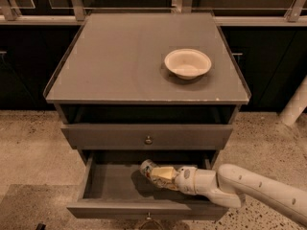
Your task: Place 7up can into middle drawer
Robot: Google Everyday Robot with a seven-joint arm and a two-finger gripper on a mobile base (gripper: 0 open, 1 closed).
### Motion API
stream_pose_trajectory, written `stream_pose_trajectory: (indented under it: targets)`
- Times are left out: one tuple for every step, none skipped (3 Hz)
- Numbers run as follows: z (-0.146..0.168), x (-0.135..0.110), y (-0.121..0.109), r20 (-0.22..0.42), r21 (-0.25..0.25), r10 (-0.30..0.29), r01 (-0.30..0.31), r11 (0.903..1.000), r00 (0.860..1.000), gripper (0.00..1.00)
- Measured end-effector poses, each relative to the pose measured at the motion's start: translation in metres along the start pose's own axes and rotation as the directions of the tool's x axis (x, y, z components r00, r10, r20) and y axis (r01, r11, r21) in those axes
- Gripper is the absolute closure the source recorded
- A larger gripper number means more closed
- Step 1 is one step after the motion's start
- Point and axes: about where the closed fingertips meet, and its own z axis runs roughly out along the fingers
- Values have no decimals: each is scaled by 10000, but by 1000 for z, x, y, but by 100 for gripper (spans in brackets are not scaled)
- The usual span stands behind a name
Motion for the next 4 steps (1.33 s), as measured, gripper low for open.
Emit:
stream_pose_trajectory:
  targets:
    - [8, -7, -19, 264, 537, 217, -231, 9983, 9994, 100]
    - [13, -11, -40, 607, 1164, 427, -495, 9920, 9972, 100]
    - [13, -13, -58, 1009, 1646, 604, -765, 9834, 9931, 100]
    - [13, -14, -59, 1048, 1680, 593, -765, 9828, 9927, 81]
